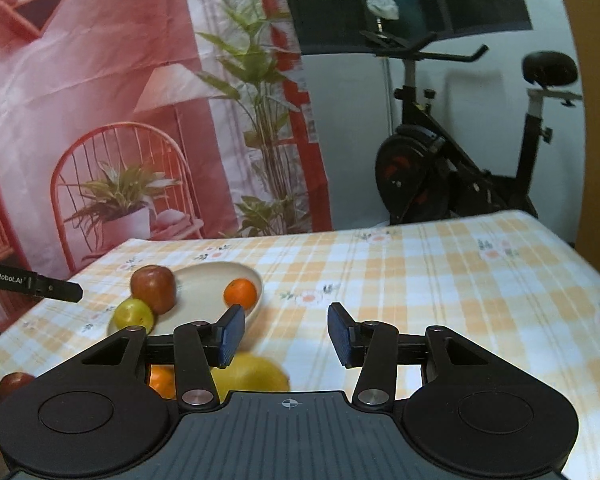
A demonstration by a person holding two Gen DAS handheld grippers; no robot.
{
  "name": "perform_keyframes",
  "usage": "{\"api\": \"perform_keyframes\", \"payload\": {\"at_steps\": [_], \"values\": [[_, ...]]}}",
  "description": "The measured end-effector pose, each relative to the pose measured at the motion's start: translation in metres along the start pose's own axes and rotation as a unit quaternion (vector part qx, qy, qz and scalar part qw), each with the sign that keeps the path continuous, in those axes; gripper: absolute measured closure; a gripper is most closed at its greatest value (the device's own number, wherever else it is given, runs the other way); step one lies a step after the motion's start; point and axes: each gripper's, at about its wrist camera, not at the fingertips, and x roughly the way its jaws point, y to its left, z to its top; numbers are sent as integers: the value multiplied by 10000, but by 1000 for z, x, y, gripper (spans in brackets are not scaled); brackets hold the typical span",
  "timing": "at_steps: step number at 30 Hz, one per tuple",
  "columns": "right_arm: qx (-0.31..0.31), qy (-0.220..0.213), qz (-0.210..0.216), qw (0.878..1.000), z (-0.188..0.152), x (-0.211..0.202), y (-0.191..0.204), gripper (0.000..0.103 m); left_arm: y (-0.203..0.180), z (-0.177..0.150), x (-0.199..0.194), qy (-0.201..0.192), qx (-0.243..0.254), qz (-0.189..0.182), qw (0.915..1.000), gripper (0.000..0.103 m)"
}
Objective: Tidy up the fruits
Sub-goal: 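Move the left tool from the plate toward the yellow lemon on the table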
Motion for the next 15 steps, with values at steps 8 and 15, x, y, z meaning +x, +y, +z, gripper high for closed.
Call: {"api": "perform_keyframes", "payload": {"at_steps": [8,15], "values": [[-2,-113,87,9999,-22,-24,23,59,7,-25,-29,21,-118,145,9998,53],[-215,88,350,9991,-35,-30,47,59,27,-37,-48,-31,-306,367,9989,39]]}}
